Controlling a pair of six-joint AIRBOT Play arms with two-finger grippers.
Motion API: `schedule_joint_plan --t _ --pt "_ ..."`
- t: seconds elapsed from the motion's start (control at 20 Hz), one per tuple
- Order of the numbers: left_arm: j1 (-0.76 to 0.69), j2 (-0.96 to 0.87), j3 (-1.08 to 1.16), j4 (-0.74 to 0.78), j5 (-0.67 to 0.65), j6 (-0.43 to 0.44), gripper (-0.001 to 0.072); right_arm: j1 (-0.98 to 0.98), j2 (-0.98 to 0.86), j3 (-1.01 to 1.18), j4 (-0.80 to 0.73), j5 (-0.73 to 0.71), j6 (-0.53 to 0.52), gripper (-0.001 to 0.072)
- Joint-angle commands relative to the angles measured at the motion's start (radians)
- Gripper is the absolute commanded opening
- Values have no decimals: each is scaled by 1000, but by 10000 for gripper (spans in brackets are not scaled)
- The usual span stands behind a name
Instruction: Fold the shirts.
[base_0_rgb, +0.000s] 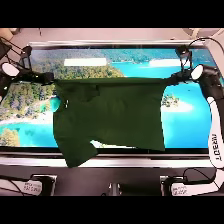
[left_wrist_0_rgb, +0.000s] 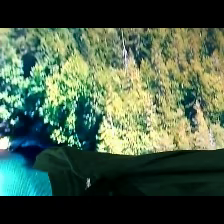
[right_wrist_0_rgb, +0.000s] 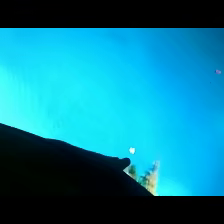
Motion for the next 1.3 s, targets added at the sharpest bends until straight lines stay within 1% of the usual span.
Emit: schedule_joint_plan --t 0.0,0.1,0.25,0.35,0.4,0.5,0.55,0.65,0.75,0.8,0.95,1.1,1.25 --pt "-14 -130 103 3 132 2 29 4 -77 -1 32 -260 29 16" --pt "-19 -177 118 3 176 2 29 4 -106 -1 53 -281 29 16" --pt "-29 -232 125 2 195 -1 29 4 -146 -1 60 -257 29 16" --pt "-28 -250 154 3 208 -27 29 4 -164 -2 64 -229 29 17" --pt "-25 -251 169 3 196 -27 29 4 -164 -1 63 -226 29 17" --pt "-19 -250 182 3 116 -24 30 4 -159 -1 67 -196 29 18" --pt "-19 -249 182 6 43 -11 30 4 -155 -1 73 -152 29 18" --pt "-20 -233 184 41 -136 48 30 2 -134 0 76 2 6 18" --pt "-20 -206 185 103 -316 51 30 2 -100 0 42 174 -110 19" --pt "-19 -197 185 112 -370 43 29 2 -93 0 28 243 -140 19" --pt "-21 -206 167 111 -459 -12 29 2 -116 -3 30 387 -140 19" --pt "-21 -211 86 127 -467 -17 29 2 -168 -3 32 520 -141 18" --pt "-20 -238 47 130 -512 -17 30 2 -214 -3 34 595 -148 18"
